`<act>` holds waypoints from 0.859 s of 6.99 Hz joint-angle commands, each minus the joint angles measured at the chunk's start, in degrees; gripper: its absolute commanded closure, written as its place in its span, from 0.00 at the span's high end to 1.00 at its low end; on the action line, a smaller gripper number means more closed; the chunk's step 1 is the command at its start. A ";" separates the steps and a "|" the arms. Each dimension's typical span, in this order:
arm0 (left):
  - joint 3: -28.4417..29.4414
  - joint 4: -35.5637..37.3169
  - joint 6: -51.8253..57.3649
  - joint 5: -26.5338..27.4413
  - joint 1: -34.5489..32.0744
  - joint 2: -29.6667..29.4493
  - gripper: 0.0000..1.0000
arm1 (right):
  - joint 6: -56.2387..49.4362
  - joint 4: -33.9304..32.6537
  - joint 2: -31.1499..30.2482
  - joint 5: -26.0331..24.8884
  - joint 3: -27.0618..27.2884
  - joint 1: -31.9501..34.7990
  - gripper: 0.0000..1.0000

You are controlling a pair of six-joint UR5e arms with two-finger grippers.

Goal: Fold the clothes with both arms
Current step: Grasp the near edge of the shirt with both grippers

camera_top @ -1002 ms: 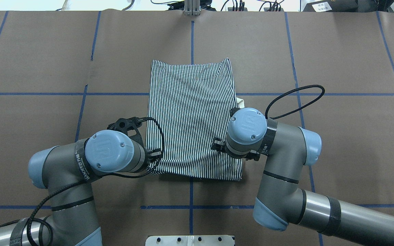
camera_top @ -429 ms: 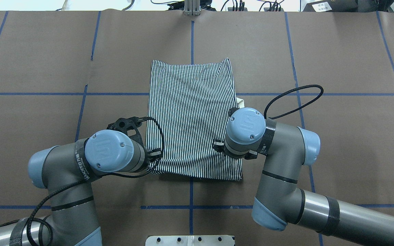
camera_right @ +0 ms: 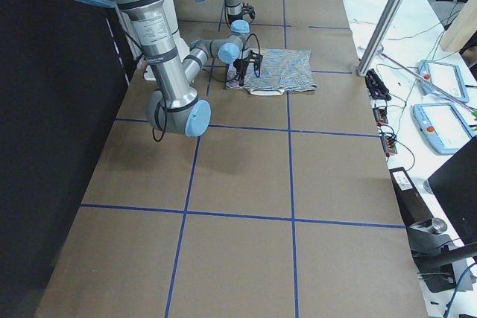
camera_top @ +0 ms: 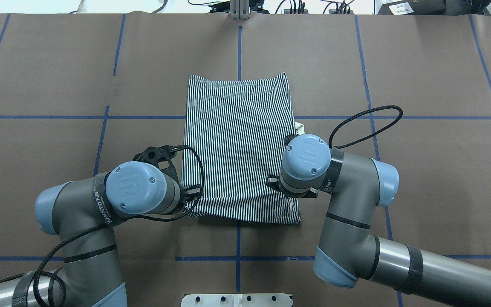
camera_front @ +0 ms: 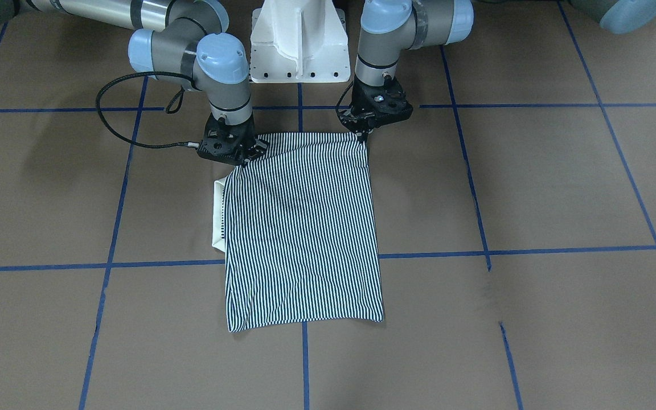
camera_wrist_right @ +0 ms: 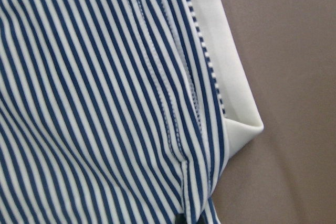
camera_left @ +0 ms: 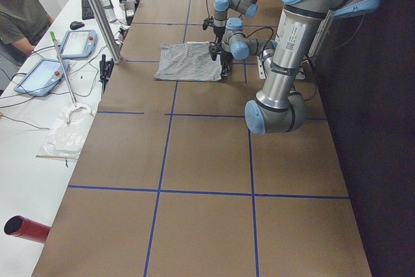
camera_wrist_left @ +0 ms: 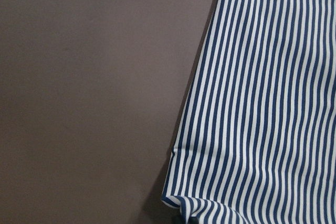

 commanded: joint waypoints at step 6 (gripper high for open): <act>-6.04 0.26 -0.09 -0.09 2.81 1.92 0.00 | 0.39 0.66 -5.38 -0.53 9.70 -2.18 0.00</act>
